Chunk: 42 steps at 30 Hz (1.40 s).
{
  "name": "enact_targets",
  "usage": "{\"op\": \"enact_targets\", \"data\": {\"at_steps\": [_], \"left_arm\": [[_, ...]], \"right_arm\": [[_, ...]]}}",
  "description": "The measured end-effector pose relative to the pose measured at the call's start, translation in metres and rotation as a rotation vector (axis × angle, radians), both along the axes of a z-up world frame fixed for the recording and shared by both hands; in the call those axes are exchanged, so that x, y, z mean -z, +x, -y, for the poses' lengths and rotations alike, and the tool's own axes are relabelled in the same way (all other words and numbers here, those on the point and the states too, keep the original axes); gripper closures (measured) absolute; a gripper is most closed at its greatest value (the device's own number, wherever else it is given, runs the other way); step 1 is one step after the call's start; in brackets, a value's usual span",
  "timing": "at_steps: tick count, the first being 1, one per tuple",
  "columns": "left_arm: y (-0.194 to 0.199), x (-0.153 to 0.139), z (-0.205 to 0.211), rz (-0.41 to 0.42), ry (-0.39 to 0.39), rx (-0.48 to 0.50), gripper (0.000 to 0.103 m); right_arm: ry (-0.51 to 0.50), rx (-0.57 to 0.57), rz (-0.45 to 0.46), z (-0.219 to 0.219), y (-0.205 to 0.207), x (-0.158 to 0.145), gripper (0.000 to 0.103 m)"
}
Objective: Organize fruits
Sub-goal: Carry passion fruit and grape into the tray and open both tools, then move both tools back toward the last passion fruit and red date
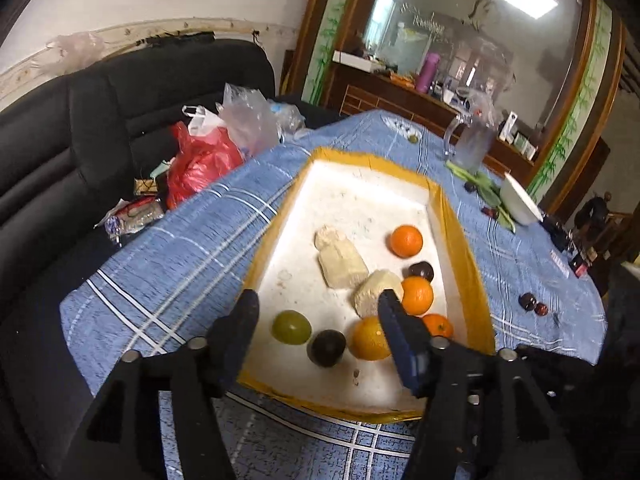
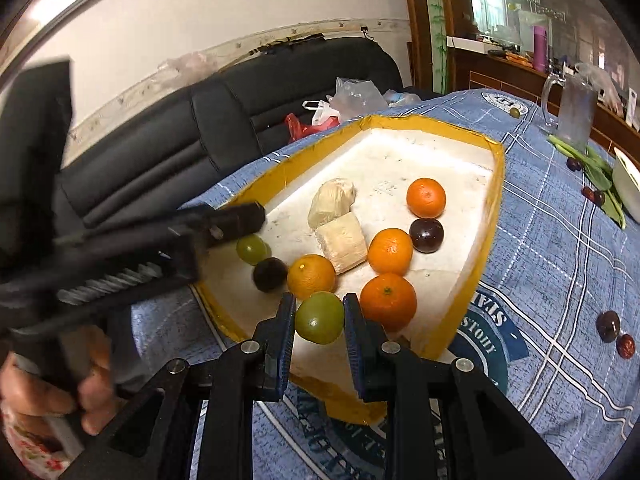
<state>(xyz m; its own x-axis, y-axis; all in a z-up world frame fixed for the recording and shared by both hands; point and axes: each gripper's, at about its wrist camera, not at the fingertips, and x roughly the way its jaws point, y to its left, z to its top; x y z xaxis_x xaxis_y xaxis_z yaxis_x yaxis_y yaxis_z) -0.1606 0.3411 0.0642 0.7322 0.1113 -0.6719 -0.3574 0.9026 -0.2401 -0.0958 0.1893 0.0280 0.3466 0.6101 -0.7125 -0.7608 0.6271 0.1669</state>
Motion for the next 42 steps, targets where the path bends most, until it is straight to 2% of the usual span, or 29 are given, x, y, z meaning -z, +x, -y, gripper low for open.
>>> {"op": "enact_targets", "data": {"at_steps": [3,5,6,11,15,22,42], "left_arm": [[-0.003,-0.004,0.0,0.005,0.012,-0.017,0.033],[-0.004,-0.005,0.004,0.002,0.033,-0.018,0.033],[-0.004,-0.006,0.007,0.003,0.046,-0.015,0.033],[-0.004,-0.012,0.02,0.003,0.09,-0.008,0.029],[-0.007,-0.02,0.034,0.011,0.158,-0.004,0.026],[-0.008,-0.029,0.064,0.014,0.251,0.039,0.024],[-0.01,-0.036,0.121,0.004,0.332,0.14,0.021]], "right_arm": [[-0.007,0.005,-0.003,-0.004,0.003,0.004,0.07],[-0.002,0.013,-0.002,-0.002,0.004,0.004,0.05],[0.003,0.016,0.003,-0.002,0.003,0.002,0.048],[0.017,0.029,0.028,0.008,-0.002,-0.007,0.047],[0.018,0.045,0.045,0.022,-0.006,-0.013,0.047],[0.027,0.099,0.058,0.055,-0.007,-0.02,0.04],[0.06,0.236,0.076,0.142,-0.009,-0.027,0.036]]}}
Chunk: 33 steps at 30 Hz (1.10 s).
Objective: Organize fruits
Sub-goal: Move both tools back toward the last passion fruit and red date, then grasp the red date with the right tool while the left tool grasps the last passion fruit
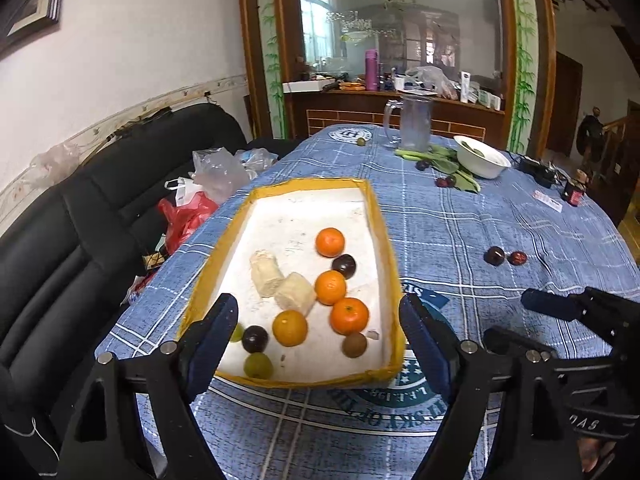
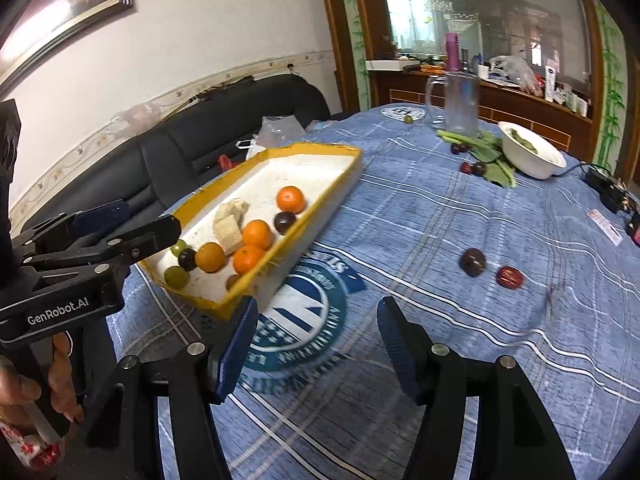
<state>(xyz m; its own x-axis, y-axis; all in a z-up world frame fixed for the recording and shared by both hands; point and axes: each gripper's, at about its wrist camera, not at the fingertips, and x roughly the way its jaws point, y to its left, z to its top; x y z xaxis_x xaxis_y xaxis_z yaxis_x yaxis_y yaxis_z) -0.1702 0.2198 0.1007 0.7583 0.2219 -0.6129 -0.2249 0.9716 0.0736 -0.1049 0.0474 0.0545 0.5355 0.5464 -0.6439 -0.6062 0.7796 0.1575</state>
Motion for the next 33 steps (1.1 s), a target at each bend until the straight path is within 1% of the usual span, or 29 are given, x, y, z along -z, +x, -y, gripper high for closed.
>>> {"op": "enact_targets", "data": {"at_steps": [4,9,13,17,23,26,30,31,33], "left_arm": [[0.001,-0.001,0.011,-0.006,0.007,0.035,0.021],[0.01,0.0,0.024,-0.022,-0.022,0.088,0.02],[0.022,0.008,0.036,-0.054,-0.039,0.125,0.02],[0.034,0.016,0.051,-0.083,-0.062,0.175,0.02],[0.053,0.023,0.069,-0.105,-0.077,0.218,0.02],[0.065,0.027,0.073,-0.119,-0.102,0.225,0.02],[0.081,0.032,0.073,-0.128,-0.143,0.221,0.02],[0.083,0.033,0.073,-0.128,-0.153,0.221,0.02],[0.09,0.035,0.072,-0.129,-0.173,0.221,0.02]], "right_arm": [[-0.031,0.041,0.021,0.025,0.0,0.001,0.036],[-0.077,0.141,0.031,0.069,0.009,0.003,0.032],[-0.08,0.241,0.001,0.11,0.025,0.007,0.032],[-0.067,0.298,-0.023,0.131,0.042,0.008,0.032],[-0.049,0.303,-0.071,0.125,0.077,0.012,0.032],[-0.045,0.29,-0.102,0.113,0.096,0.019,0.032],[-0.07,0.28,-0.11,0.1,0.117,0.032,0.033],[-0.082,0.277,-0.114,0.096,0.124,0.036,0.033],[-0.084,0.265,-0.121,0.093,0.131,0.041,0.038]]}}
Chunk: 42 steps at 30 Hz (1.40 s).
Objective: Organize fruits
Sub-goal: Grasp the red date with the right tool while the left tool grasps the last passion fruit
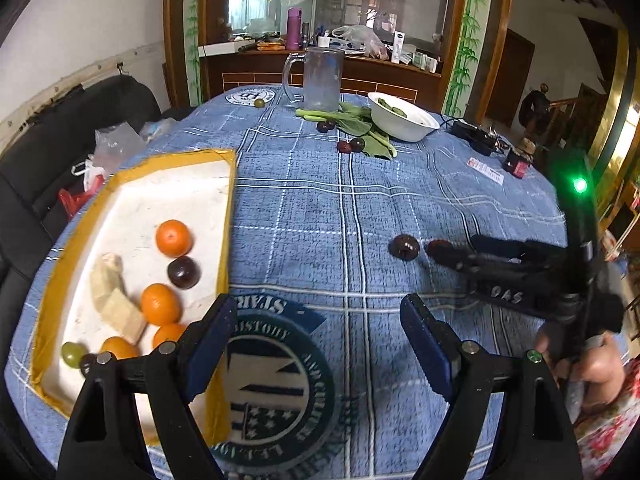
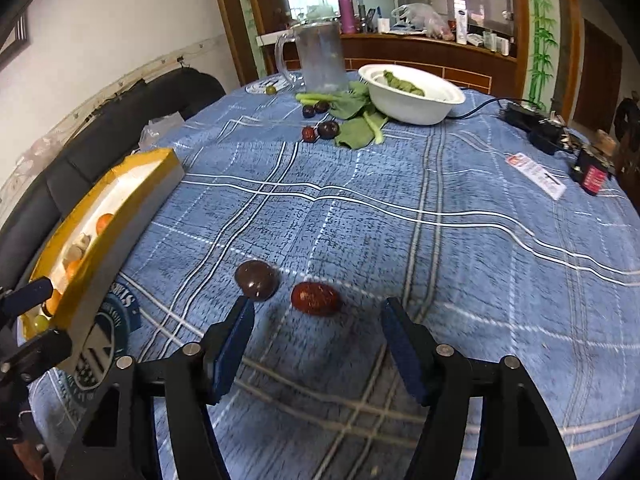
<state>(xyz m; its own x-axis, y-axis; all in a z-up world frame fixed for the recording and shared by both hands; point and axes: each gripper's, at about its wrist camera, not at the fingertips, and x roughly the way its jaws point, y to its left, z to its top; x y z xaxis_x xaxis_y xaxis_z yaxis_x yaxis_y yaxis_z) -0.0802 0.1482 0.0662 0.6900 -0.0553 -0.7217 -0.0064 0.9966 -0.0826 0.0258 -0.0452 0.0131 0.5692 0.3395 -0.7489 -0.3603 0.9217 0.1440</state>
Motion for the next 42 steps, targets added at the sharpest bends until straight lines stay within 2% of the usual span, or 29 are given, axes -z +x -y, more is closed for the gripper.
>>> {"op": "enact_targets", "data": {"at_steps": [4,7,11,15,16,20,23,27,31,35,39,42], "left_arm": [[0.02,0.006,0.001,-0.02,-0.036,-0.001,0.02],[0.037,0.009,0.005,-0.037,-0.085,0.004,0.02],[0.068,0.011,0.013,-0.045,-0.172,0.007,0.02],[0.099,0.019,0.028,-0.074,-0.193,0.041,0.02],[0.104,0.021,0.031,-0.078,-0.201,0.057,0.02],[0.105,0.034,0.04,-0.055,-0.185,0.113,0.021],[0.11,0.044,0.043,-0.084,-0.19,0.143,0.022],[0.113,0.047,0.044,-0.094,-0.206,0.165,0.035],[0.113,0.053,0.057,-0.108,-0.155,0.205,0.055],[0.109,0.055,0.07,-0.093,-0.065,0.221,0.058],[0.109,0.056,0.071,-0.081,-0.05,0.217,0.059],[0.109,0.055,0.069,-0.078,-0.086,0.236,0.079]], "right_arm": [[-0.018,-0.028,-0.013,-0.007,0.01,0.01,0.05],[-0.029,-0.035,-0.013,-0.011,0.013,0.013,0.054],[-0.041,-0.047,-0.004,-0.015,0.014,0.014,0.071],[-0.065,-0.056,0.009,-0.019,0.013,0.014,0.071],[-0.102,-0.05,0.021,-0.019,0.012,0.014,0.071],[-0.176,-0.01,0.038,-0.005,0.014,0.014,0.071],[-0.151,0.013,0.015,0.01,0.02,0.014,0.071],[-0.123,0.019,-0.002,0.017,0.021,0.014,0.071],[-0.133,0.022,0.0,0.015,0.02,0.014,0.071],[-0.127,0.03,-0.005,0.015,0.019,0.014,0.071],[-0.129,0.039,-0.002,0.015,0.017,0.014,0.071],[-0.106,0.044,-0.012,0.016,0.017,0.014,0.071]]}}
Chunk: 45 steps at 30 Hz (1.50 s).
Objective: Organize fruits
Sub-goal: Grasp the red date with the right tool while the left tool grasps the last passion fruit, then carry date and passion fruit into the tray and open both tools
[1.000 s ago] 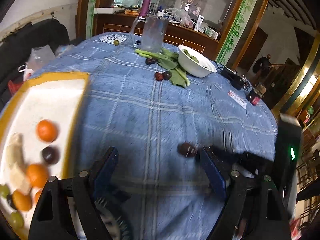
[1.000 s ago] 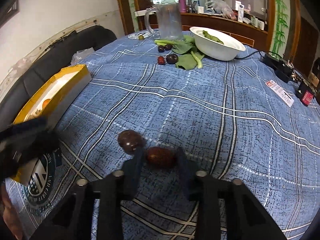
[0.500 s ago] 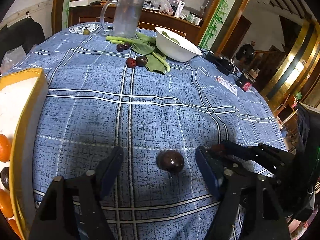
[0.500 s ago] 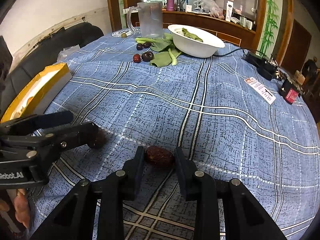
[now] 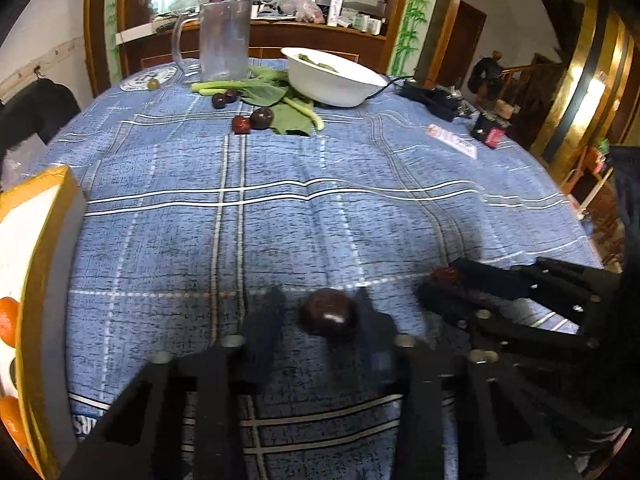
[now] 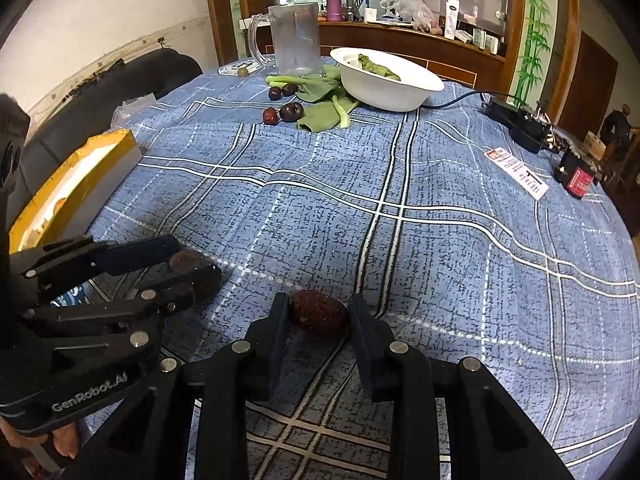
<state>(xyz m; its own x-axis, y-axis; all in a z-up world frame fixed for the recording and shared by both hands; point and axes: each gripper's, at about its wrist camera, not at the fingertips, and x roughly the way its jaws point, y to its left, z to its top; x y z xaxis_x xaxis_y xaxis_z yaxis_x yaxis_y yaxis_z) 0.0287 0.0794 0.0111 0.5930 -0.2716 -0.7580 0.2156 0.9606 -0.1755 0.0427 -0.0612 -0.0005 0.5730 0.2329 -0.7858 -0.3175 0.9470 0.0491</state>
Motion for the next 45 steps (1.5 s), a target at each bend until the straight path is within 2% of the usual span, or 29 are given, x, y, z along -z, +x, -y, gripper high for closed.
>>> {"op": "enact_targets", "data": {"at_steps": [15,19,23,25,30,34,36,40,45], "left_arm": [[-0.006,-0.013,-0.001,0.079,0.024,-0.021,0.079],[-0.012,-0.02,-0.005,0.121,0.018,-0.034,0.079],[-0.028,-0.029,-0.022,0.1,-0.041,-0.065,0.079],[-0.046,-0.038,-0.036,0.107,-0.073,-0.083,0.079],[-0.087,-0.059,-0.084,0.142,-0.092,-0.167,0.078],[-0.112,-0.069,-0.141,0.169,-0.035,-0.315,0.078],[-0.115,-0.069,-0.166,0.163,-0.017,-0.369,0.078],[-0.11,-0.06,-0.215,0.101,0.002,-0.459,0.078],[-0.091,-0.05,-0.249,0.031,-0.02,-0.477,0.078]], "right_arm": [[0.052,0.024,0.047,0.001,-0.006,-0.009,0.071],[0.121,0.024,0.064,0.003,-0.014,-0.021,0.071],[0.194,0.017,0.05,0.001,-0.028,-0.034,0.071],[0.193,0.006,0.064,-0.004,-0.036,-0.041,0.071],[0.193,-0.045,0.082,-0.031,-0.053,-0.059,0.071],[0.2,-0.117,0.08,-0.069,-0.06,-0.068,0.07],[0.197,-0.162,0.076,-0.093,-0.065,-0.07,0.07],[0.195,-0.249,0.058,-0.142,-0.073,-0.071,0.07],[0.159,-0.323,0.04,-0.193,-0.073,-0.062,0.07]]}}
